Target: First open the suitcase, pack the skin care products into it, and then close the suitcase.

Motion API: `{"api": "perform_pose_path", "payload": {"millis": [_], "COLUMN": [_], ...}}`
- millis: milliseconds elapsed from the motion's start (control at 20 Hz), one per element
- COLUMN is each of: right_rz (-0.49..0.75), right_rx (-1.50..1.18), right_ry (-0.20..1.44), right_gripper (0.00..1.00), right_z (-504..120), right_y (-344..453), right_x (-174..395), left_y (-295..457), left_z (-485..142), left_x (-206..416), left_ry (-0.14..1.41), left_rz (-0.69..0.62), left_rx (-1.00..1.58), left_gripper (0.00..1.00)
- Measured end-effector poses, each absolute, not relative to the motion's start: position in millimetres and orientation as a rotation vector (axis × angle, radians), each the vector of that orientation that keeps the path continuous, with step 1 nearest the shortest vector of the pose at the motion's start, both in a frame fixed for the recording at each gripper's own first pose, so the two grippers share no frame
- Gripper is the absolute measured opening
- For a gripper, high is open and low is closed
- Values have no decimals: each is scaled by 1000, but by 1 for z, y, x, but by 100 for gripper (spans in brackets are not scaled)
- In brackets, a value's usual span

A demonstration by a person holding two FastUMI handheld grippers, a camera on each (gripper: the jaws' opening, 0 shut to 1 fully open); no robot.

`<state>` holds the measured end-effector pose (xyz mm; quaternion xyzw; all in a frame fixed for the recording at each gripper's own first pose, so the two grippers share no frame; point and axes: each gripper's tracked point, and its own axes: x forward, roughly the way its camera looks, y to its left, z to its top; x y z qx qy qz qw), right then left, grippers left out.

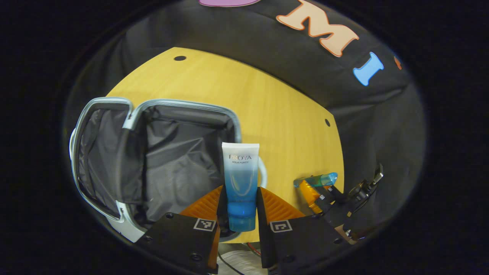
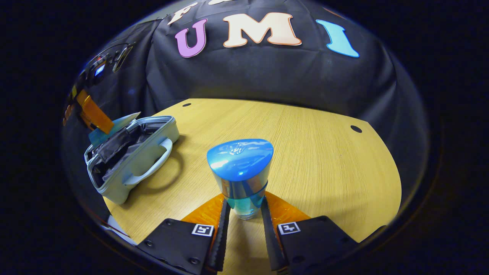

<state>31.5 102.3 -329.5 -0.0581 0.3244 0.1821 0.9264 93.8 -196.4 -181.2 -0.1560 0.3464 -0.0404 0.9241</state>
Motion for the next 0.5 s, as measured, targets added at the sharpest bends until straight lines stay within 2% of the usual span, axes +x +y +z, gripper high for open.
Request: {"api": "perform_pose_path", "payload": {"millis": [50, 100, 150, 300, 450, 500], "right_rz": [375, 371, 372, 370, 371, 378], "right_rx": [-115, -110, -100, -87, -91, -84], "right_ry": [677, 690, 695, 694, 686, 686], "right_gripper": [46, 46, 43, 46, 46, 46], "right_z": [-330, -330, -328, -316, -302, -295], "right_y": [104, 106, 110, 121, 135, 142], "right_x": [30, 29, 28, 20, 11, 8], "left_y": [-183, -168, -154, -124, -113, -110], "left_z": [-187, -194, -206, -234, -253, -257], "left_x": [89, 84, 80, 81, 84, 85], "left_ry": [720, 738, 767, 829, 860, 868], "left_rz": [-56, -28, 0, 68, 78, 80], "left_rx": [-320, -313, -296, -251, -235, -234], "left_gripper": [33, 37, 37, 37, 37, 41]}}
